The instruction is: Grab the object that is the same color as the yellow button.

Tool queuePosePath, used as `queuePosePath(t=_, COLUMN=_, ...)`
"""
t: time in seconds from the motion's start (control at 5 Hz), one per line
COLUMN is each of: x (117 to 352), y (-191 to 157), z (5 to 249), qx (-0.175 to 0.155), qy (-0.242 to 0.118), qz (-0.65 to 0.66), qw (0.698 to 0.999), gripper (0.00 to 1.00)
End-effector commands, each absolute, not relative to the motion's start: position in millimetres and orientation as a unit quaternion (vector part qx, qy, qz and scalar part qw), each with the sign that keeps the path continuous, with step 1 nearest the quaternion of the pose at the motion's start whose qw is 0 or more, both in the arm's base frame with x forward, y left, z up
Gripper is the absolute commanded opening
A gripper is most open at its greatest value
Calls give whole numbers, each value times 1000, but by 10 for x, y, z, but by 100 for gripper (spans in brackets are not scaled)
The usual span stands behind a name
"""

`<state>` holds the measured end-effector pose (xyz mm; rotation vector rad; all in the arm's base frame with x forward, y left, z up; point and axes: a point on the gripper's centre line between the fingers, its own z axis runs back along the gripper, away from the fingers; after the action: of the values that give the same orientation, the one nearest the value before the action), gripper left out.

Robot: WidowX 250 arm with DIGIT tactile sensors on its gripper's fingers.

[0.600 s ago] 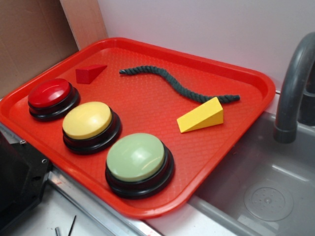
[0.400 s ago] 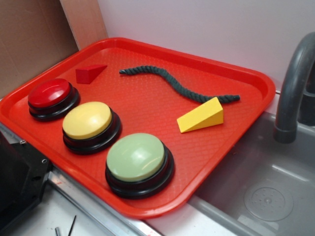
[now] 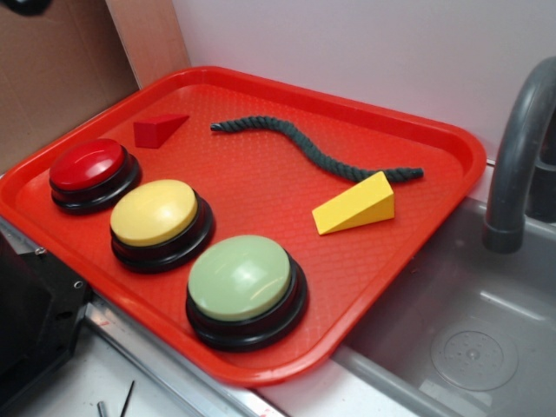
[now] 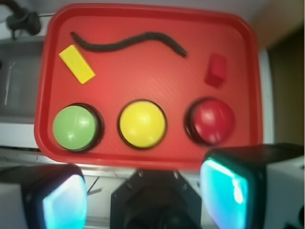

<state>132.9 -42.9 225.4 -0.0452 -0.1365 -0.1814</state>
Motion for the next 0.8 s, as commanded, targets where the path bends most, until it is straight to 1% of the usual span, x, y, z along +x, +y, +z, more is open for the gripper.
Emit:
queuePosePath(t=0.0, x=1861, y=-766, z=1870, qx=-37, qy=-103, qz=-145, qw=983, gripper=100)
queuePosePath(t=0.2, x=2138, y=-963, z=1604, qx=-31, qy=-135, qz=-138, qw=981, gripper=100)
queuePosePath(t=0.4, x=2376, y=-1178, z=1333, qx=-36, qy=-150, qz=-144, qw=978, gripper=100)
queuePosePath(t=0.6, x=2578, y=-1363, z=1082, qx=-55, qy=-144, qz=-170, qw=973, gripper=100)
